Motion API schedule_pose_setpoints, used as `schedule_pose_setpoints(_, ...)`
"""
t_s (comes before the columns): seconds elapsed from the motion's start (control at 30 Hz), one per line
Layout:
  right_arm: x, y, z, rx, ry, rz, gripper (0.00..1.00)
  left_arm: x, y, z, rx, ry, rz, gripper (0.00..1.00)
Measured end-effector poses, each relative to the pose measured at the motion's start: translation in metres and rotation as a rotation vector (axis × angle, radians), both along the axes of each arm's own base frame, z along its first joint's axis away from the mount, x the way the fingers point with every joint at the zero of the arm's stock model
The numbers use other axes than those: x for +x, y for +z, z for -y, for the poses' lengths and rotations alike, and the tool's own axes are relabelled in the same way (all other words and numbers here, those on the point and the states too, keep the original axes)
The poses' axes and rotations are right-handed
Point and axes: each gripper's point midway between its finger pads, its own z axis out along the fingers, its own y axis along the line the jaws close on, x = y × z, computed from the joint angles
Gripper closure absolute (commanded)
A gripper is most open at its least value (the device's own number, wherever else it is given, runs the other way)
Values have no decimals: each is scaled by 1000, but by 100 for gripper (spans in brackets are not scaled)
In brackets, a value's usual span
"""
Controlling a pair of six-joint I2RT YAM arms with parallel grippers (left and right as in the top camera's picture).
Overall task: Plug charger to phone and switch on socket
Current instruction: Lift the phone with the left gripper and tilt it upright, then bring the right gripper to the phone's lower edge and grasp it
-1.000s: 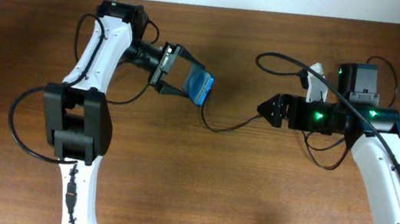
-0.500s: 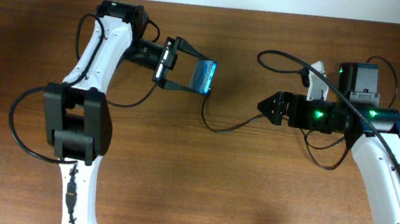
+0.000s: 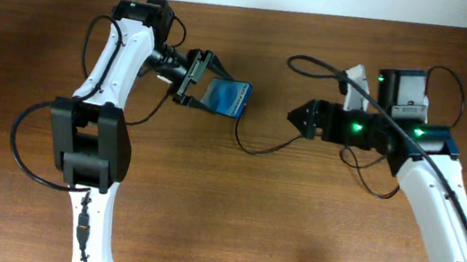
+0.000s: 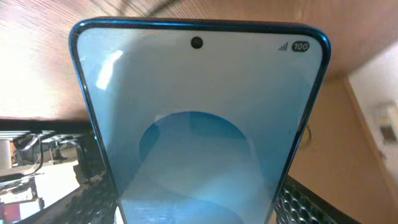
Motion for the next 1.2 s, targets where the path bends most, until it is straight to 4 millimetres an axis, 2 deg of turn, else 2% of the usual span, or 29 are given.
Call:
schedule_pose_setpoints(0.2, 1, -2, -22, 12, -98, -69, 22, -1, -12, -7, 98, 19, -29, 100)
schedule_pose_setpoints(0.4, 4, -9, -41, 35, -164, -124, 31, -6, -15, 1, 124, -7, -27, 100)
schedule_pose_setpoints(0.6, 10, -26, -45, 49, -206, -191, 31, -11, -20, 13, 156, -44, -9, 100)
schedule_pose_setpoints(1.0, 11, -23, -59, 84, -215, -204, 34, -19, -19, 32, 151, -74, -17, 100)
schedule_pose_setpoints(1.2, 14, -40, -71, 92, -226, -254, 38, -20, -13, 39, 105, -71, -27, 100)
